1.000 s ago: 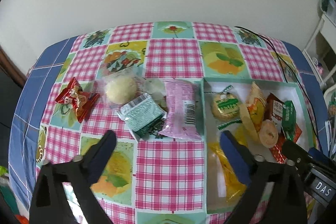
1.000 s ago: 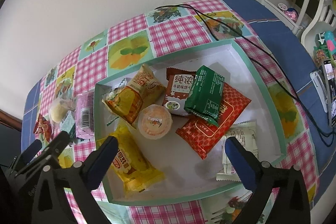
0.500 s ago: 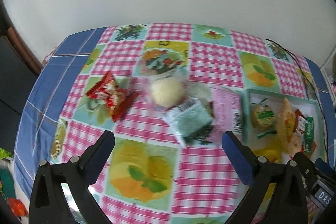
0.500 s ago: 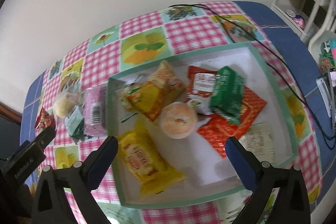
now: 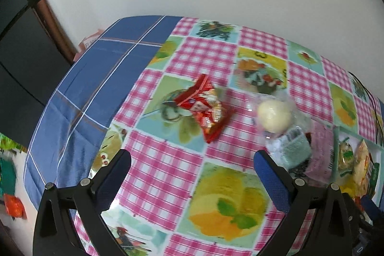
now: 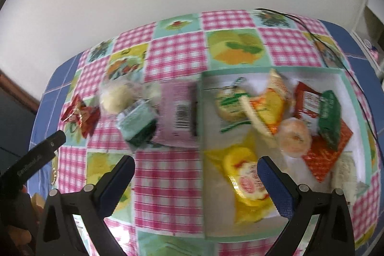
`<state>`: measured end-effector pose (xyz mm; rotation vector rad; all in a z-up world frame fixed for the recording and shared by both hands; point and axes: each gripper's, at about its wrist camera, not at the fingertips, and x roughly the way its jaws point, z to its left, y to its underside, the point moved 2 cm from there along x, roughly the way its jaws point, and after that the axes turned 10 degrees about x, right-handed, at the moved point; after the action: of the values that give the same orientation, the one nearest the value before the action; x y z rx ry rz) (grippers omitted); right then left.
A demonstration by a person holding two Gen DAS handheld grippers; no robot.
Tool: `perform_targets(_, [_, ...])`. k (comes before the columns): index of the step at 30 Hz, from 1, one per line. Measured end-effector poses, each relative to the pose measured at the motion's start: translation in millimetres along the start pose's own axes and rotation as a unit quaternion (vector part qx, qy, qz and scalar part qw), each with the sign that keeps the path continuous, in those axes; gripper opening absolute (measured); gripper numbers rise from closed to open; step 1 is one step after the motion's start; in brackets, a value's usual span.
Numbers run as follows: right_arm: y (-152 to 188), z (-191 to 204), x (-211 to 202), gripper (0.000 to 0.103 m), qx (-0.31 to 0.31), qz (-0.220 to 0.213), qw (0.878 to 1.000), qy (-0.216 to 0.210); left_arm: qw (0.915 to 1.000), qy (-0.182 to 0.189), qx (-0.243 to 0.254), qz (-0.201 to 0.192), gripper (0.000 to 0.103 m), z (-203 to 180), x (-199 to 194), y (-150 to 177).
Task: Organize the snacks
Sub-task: 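Grasp the red snack bag with the left gripper while the right grasps the pink barcode packet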
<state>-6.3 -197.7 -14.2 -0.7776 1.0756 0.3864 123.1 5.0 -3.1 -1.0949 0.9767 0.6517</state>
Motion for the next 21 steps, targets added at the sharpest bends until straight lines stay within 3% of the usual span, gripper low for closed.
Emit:
perform_targets(14, [-19.5, 20.5, 16.1, 0.103, -0.003, -0.028, 0.999, -0.024, 0.9993, 0.01, 0.014, -0.033, 0.102, 21.9, 21.3, -33.2])
perform_targets(21, [-32.8, 19.4, 31.8, 0.098, 0.001, -0.04, 0.999, -0.021, 0.9992, 0.036, -0.012, -0.01, 0.101, 16.8, 51.7, -39.4])
